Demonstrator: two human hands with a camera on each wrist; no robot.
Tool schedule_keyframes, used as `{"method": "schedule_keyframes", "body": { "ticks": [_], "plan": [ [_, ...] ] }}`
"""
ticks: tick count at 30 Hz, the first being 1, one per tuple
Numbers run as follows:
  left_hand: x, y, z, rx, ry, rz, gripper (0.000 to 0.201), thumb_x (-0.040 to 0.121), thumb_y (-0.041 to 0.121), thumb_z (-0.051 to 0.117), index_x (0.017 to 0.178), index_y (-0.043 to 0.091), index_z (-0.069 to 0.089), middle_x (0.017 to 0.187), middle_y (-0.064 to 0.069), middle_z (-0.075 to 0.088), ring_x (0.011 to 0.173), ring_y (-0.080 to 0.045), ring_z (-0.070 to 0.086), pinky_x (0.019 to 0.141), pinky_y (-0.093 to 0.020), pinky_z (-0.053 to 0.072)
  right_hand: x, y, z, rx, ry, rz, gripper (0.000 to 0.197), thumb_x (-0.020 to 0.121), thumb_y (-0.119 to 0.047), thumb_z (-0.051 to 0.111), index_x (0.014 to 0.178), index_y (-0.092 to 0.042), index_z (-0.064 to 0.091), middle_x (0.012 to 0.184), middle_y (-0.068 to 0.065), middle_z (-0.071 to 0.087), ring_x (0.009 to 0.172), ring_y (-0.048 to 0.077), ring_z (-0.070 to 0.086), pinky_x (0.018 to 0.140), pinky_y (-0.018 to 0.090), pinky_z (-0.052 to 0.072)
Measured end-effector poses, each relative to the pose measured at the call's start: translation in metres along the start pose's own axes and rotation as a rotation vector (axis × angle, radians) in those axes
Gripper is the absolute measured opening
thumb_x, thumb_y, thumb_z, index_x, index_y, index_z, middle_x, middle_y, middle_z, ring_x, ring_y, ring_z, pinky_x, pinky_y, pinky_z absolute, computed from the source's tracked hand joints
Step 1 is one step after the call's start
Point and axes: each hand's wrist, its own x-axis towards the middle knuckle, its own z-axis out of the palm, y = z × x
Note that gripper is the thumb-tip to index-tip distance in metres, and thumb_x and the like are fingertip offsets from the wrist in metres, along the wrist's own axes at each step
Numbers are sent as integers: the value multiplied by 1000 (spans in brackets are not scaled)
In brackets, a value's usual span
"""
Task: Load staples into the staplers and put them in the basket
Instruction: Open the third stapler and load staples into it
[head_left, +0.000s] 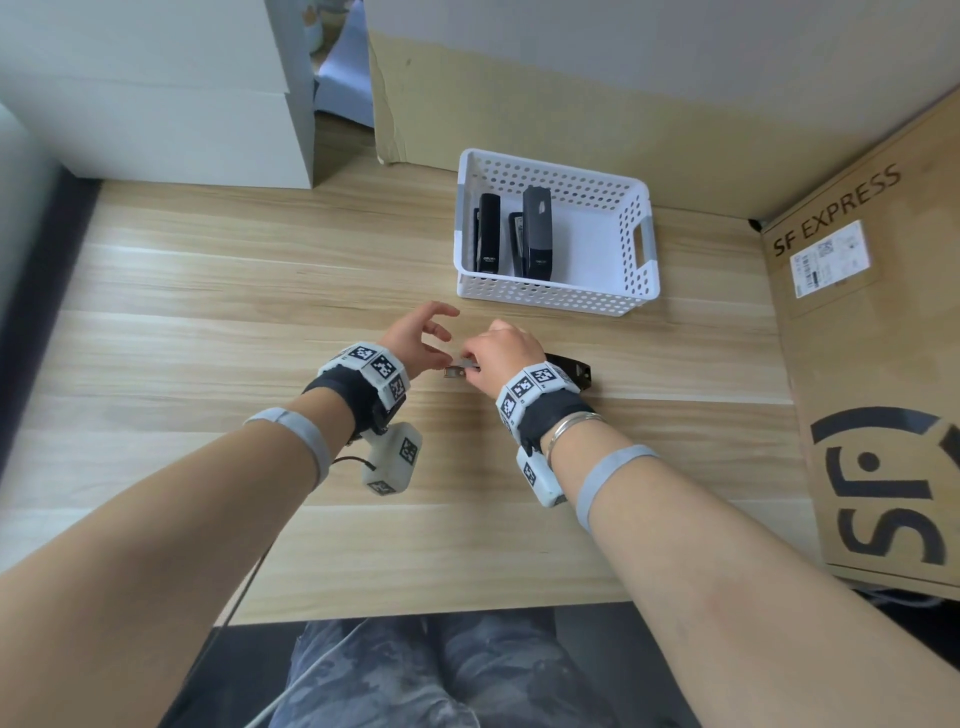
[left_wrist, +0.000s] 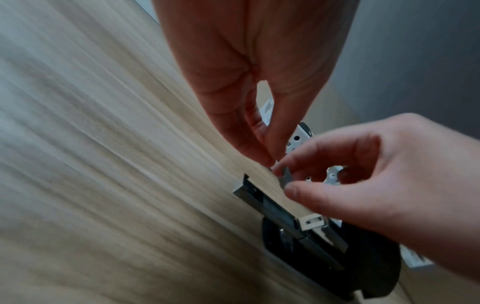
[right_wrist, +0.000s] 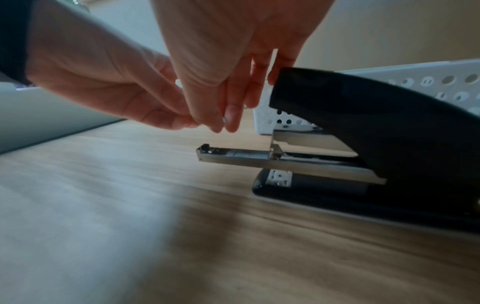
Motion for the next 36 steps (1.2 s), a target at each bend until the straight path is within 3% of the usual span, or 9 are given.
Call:
{"method": "schedule_keyframes", "body": {
  "ticks": [8, 15, 19, 23, 25, 28, 31, 34, 36],
  "plan": [
    [-1, -20, 3, 252, -27, -89, 29, 84, -1, 56, 112, 5, 59, 113, -16, 67, 83, -18, 54, 78, -26, 43, 9, -12, 11, -131, -46, 4, 24, 93, -23, 51, 97, -23, 74, 97, -7, 69, 110, 17, 44, 96, 35, 27],
    [-2, -25, 2, 275, -27, -100, 25, 85, 6, 58, 110, 6, 63, 113, -14, 69, 106, -26, 62, 92, -30, 46, 13, -19, 17, -141, -81, 18, 24, 92, -24, 51, 96, -24, 75, 94, -8, 69, 106, 16, 43, 91, 37, 26],
    [-4, -24, 3, 229, -30, -121, 27, 85, 3, 57, 111, 5, 62, 111, -14, 70, 106, -26, 63, 95, -32, 47, 14, -20, 15, -153, -126, 22, 23, 93, -21, 52, 98, -24, 74, 94, -8, 67, 103, 17, 39, 92, 38, 26],
    [-4, -21, 3, 176, -16, -145, 30, 84, -2, 56, 113, 7, 60, 109, -12, 71, 103, -25, 65, 92, -30, 48, 14, -15, 5, -103, -207, 73, 23, 96, -18, 51, 106, -20, 71, 67, -8, 33, 91, 15, 19, 105, 36, 26],
    [-4, -21, 3, 142, 0, -152, 31, 84, -4, 55, 112, 7, 61, 108, -13, 72, 94, -23, 66, 94, -33, 51, 16, -17, 4, -95, -212, 100, 21, 96, -22, 53, 105, -21, 72, 66, -7, 31, 91, 15, 22, 106, 36, 25],
    [-5, -20, 2, 87, 14, -159, 31, 84, -7, 51, 111, 6, 61, 108, -14, 71, 71, -14, 62, 89, -33, 51, 17, -22, 4, -131, -242, 116, 20, 95, -29, 53, 98, -24, 72, 84, -4, 58, 109, 18, 40, 100, 38, 25],
    [-7, -17, 2, 62, 4, -184, 33, 85, -7, 49, 113, 5, 61, 111, -15, 70, 78, -18, 61, 91, -33, 52, 17, -20, 2, -137, -207, 159, 18, 93, -21, 53, 93, -24, 70, 92, -4, 66, 115, 19, 42, 98, 40, 26],
    [-9, -13, 5, 52, -15, -205, 34, 85, -6, 52, 117, 5, 60, 114, -14, 69, 86, -17, 61, 94, -34, 52, 14, -9, -5, -131, -150, 216, 21, 95, -19, 47, 93, -24, 67, 75, -6, 54, 113, 20, 45, 96, 40, 28],
    [-9, -9, 8, 45, -10, -212, 35, 85, -5, 54, 118, 6, 59, 114, -14, 68, 87, -16, 60, 93, -32, 51, 9, 7, -11, -119, -116, 242, 20, 96, -17, 45, 103, -22, 63, 79, -3, 58, 113, 22, 48, 96, 40, 31]
  ]
}}
